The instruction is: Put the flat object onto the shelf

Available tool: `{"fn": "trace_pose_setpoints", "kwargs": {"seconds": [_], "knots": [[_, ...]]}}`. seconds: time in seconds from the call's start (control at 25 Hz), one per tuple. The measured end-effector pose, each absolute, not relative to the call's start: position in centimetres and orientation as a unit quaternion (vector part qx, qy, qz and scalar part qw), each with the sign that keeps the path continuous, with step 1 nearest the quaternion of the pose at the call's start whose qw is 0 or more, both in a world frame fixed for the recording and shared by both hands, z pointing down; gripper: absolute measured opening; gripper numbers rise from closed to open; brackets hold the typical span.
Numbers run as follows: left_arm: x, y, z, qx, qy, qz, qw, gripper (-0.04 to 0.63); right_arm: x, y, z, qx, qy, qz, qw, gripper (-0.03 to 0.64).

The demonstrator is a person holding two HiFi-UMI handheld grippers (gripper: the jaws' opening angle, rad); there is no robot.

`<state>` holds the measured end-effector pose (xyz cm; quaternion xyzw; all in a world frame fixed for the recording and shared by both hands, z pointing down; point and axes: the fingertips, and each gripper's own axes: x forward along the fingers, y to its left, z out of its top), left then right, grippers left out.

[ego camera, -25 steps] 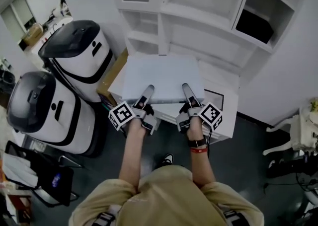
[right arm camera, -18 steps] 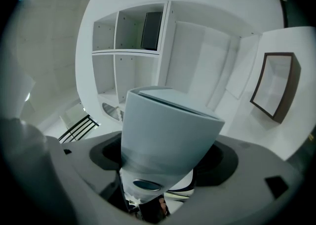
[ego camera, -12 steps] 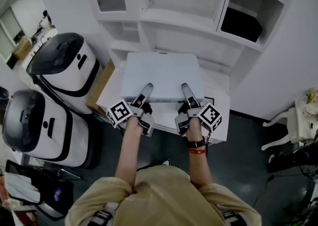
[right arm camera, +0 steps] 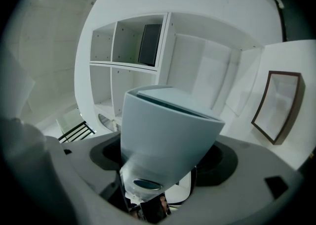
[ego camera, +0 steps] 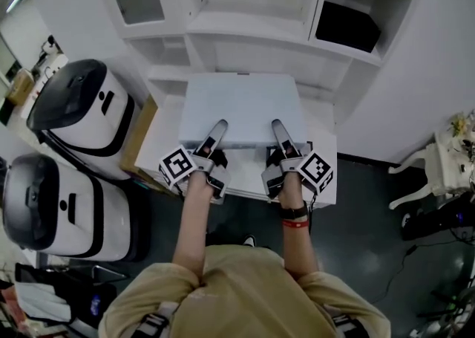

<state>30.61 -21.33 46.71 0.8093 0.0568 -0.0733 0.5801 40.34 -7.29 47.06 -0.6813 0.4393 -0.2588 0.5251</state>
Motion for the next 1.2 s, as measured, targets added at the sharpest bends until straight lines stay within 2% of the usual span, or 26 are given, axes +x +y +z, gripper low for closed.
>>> {"fn": "trace_pose_setpoints", "kwargs": {"seconds": [1.2], "knots": [[33.6,-27.0,38.7,0.793,0.125,-0.027,0.596,0.373,41.1,-11.2,38.2,-0.726,0.391,-0.183,0.536,0.393]]}}
